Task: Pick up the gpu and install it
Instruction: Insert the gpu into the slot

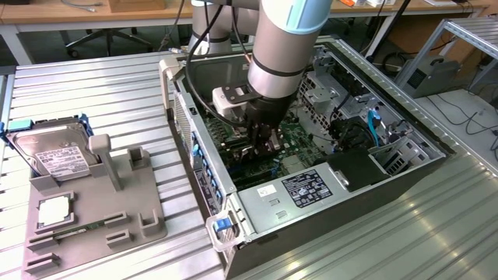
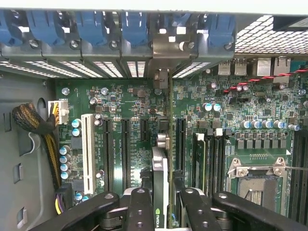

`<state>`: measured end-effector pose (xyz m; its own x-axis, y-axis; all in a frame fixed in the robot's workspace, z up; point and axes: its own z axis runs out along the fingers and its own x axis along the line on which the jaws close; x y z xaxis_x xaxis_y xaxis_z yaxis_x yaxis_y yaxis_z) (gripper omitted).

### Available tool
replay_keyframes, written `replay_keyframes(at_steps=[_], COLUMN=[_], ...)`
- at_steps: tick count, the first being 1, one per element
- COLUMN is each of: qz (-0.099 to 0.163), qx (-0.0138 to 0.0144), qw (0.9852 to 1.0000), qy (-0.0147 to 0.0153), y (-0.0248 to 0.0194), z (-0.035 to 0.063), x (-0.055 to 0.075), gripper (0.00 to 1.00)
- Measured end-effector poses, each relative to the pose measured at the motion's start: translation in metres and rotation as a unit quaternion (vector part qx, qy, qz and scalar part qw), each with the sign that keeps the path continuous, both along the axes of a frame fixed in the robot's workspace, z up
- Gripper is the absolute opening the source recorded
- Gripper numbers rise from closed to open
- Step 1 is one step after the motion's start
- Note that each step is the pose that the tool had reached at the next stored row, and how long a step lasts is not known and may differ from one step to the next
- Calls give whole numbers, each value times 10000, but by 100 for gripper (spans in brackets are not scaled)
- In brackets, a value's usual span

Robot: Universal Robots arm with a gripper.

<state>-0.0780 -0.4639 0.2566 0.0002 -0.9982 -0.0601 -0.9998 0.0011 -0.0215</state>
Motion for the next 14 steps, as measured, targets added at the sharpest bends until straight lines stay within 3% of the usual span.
replay_keyframes(at_steps=[14], qz=[0], qx=[-3], qw=[10000], qy=[-13], y=[-1], z=[0], x=[-61], gripper=[27])
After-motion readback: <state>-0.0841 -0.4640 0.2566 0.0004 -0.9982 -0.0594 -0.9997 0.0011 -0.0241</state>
